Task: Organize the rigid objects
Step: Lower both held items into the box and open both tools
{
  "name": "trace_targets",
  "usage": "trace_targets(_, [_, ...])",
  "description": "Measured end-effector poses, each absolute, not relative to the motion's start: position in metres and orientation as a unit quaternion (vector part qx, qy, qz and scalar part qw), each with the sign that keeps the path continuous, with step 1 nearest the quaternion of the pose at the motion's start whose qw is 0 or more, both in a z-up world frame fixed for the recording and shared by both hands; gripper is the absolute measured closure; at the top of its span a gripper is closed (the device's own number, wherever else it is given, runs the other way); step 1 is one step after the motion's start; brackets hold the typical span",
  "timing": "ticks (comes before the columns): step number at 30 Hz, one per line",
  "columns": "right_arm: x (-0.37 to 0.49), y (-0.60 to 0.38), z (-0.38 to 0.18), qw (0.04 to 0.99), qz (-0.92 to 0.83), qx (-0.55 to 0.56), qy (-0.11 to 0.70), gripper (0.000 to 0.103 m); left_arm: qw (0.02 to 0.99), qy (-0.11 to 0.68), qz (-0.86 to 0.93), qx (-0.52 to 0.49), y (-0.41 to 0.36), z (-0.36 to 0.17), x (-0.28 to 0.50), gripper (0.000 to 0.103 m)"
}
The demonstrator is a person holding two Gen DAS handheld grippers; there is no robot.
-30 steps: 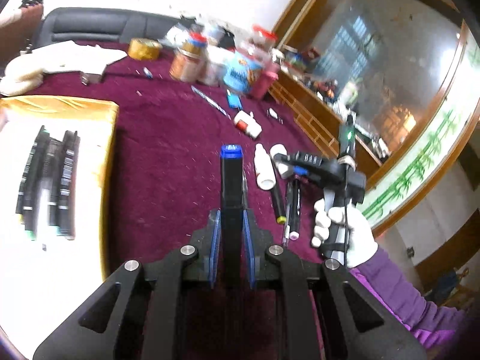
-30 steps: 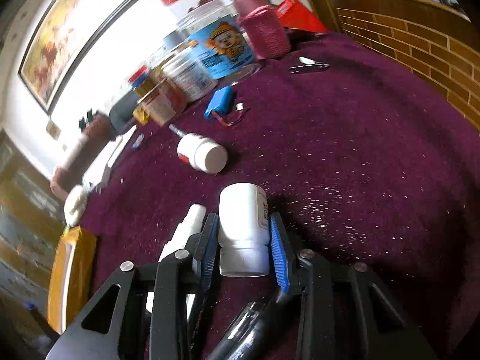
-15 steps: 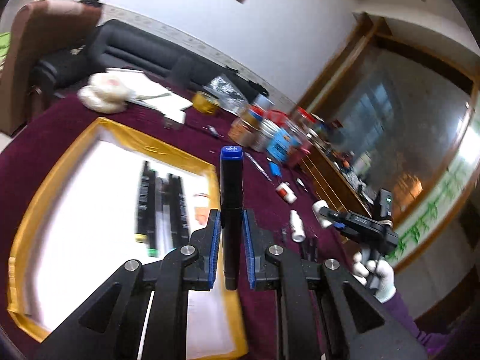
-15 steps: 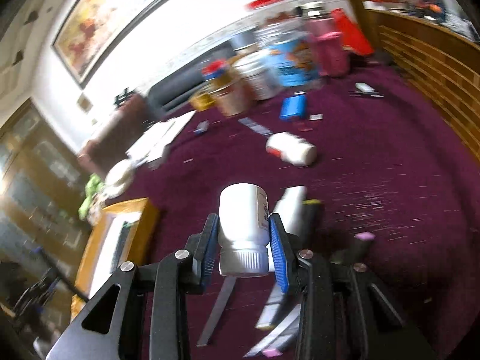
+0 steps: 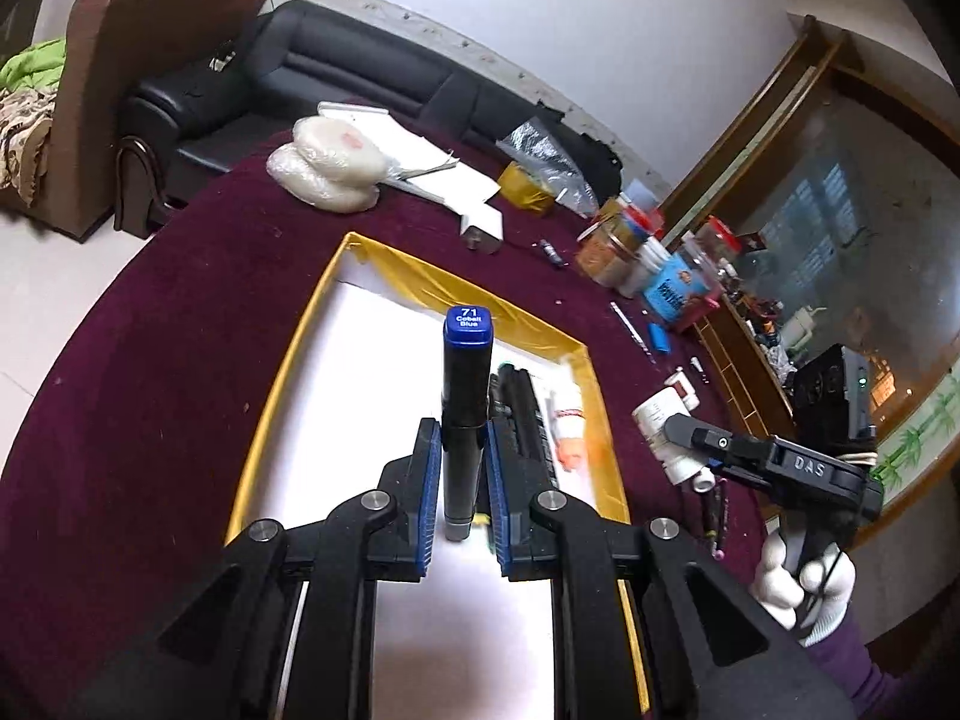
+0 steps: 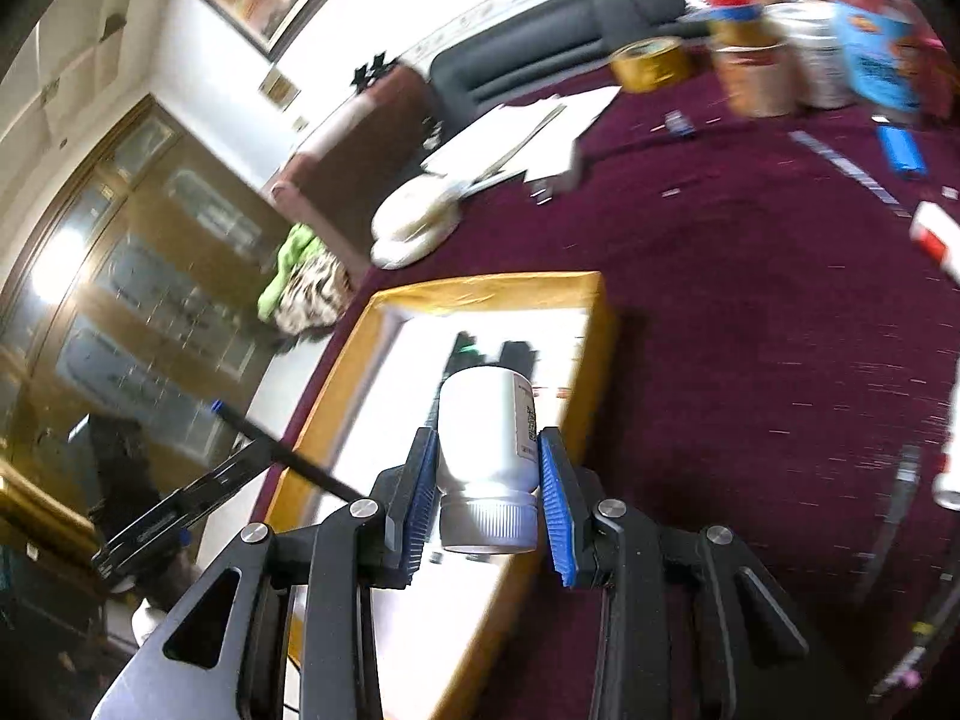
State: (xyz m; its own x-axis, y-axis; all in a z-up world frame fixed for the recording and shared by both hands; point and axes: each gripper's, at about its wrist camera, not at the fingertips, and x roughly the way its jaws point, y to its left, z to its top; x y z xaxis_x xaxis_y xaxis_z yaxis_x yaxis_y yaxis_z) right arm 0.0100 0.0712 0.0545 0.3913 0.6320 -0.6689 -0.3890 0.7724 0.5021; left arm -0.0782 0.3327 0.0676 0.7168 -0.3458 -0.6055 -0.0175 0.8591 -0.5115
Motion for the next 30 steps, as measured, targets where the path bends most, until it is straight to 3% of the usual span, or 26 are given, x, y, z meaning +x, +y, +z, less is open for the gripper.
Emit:
trace_targets(12, [0.046, 0.175, 0.023, 0.773, 0.331, 0.15, 0.52, 0.073, 0.863, 0.404, -0.098, -0.285, 0.356, 0.042, -0.028, 0.09])
trace_targets(21, [0.067, 0.224, 0.011, 0.788, 0.304, 0.084, 0.528, 0.073, 0.857, 0.422, -0.073, -0.285, 0.358, 0.028, -0.011, 0.09])
trace_targets(23, [0.066, 0.227, 0.009, 0.795, 0.294, 0.068, 0.526, 0.073, 0.857, 0.421, -0.071, -0.29, 0.359, 0.029, -0.014, 0.083])
trace_targets(25, [0.065, 0.227, 0.008, 0.803, 0.282, 0.059, 0.522, 0.073, 0.855, 0.419, -0.066, -0.297, 0.362, 0.03, -0.017, 0.065])
trace_targets(27, [0.066, 0.225, 0.01, 0.804, 0.282, 0.058, 0.52, 0.07, 0.853, 0.414, -0.064, -0.312, 0.367, 0.032, -0.024, 0.058])
trace_targets(30, [0.062, 0.215, 0.021, 0.813, 0.285, 0.057, 0.504, 0.065, 0.854, 0.403, -0.06, -0.324, 0.371, 0.038, -0.032, 0.057])
